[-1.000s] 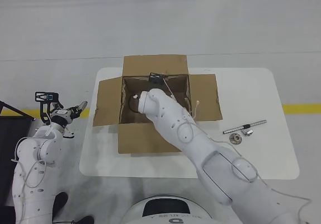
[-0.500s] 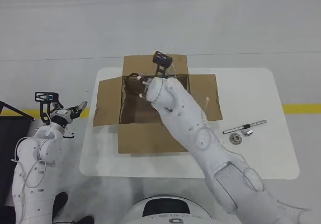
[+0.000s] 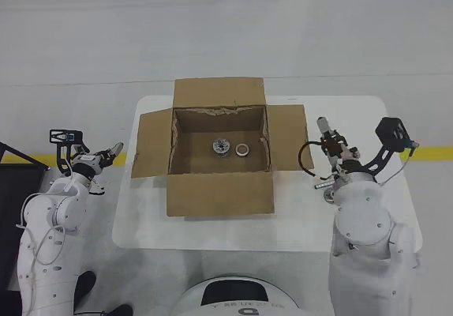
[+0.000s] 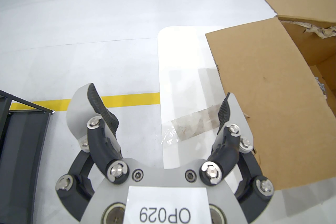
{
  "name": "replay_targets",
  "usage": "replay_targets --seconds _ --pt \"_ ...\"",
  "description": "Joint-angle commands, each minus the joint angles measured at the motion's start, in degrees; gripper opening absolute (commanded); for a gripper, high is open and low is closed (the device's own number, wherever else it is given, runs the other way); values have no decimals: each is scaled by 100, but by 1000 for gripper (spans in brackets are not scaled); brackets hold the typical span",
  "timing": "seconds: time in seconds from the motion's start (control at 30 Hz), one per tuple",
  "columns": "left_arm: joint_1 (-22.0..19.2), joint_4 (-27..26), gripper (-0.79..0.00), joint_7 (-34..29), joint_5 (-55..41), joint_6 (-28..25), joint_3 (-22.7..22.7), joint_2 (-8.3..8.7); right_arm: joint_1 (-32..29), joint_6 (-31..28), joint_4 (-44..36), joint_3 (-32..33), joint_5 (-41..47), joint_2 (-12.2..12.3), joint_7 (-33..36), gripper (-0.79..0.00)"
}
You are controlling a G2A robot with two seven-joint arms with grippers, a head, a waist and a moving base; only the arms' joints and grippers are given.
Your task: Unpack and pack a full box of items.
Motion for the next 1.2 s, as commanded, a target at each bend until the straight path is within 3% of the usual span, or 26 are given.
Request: replay_targets --seconds 0.0,0.07,0.43,0.53,0.7,0.9,0.97,1.03,1.17 --pt "0 0 0 0 0 0 0 0 -96 43 -1 285 415 -6 -155 0" --pt "0 0 0 0 0 0 0 0 -134 394 -1 513 714 -23 -265 0" --pt "0 0 0 0 0 0 0 0 -134 394 -1 513 714 -23 -265 0" --pt "0 0 0 0 0 0 0 0 -23 415 466 487 374 -12 -653 0" --pt "0 0 0 0 0 0 0 0 671 1119 1763 902 -493 111 389 0" --pt "0 0 0 0 0 0 0 0 1302 1261 2498 1574 -1524 305 1834 0" --pt "0 0 0 0 0 0 0 0 1405 1196 2705 1770 -1758 349 2031 -114" --pt "0 0 0 0 0 0 0 0 1509 1076 3060 1881 -2104 386 2151 -339" --pt "0 0 0 0 0 0 0 0 1739 763 3543 2100 -2543 418 2465 -403"
